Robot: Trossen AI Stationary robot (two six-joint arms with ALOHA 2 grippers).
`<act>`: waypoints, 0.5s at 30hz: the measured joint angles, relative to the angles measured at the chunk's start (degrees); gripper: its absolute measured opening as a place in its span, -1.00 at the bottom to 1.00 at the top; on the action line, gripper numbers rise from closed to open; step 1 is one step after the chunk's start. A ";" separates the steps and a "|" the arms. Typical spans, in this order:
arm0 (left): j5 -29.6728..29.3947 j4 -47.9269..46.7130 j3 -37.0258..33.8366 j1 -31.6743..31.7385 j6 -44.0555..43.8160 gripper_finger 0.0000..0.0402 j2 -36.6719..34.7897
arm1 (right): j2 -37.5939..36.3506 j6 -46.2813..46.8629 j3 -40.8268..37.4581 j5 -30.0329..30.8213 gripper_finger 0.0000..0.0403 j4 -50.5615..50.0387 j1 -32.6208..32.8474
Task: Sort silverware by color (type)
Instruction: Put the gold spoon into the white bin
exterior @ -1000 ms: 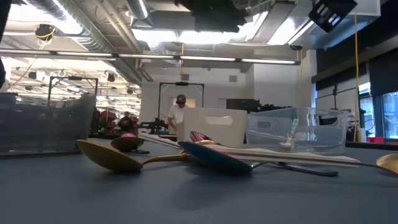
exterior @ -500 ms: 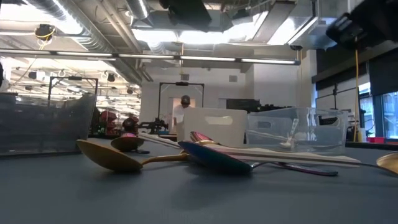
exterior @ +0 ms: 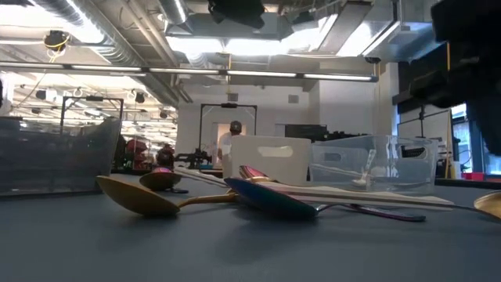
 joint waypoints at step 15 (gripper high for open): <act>-0.03 0.02 0.00 -1.74 -1.34 -0.19 0.04 | 7.67 -4.47 -0.06 3.84 -0.26 0.10 -0.04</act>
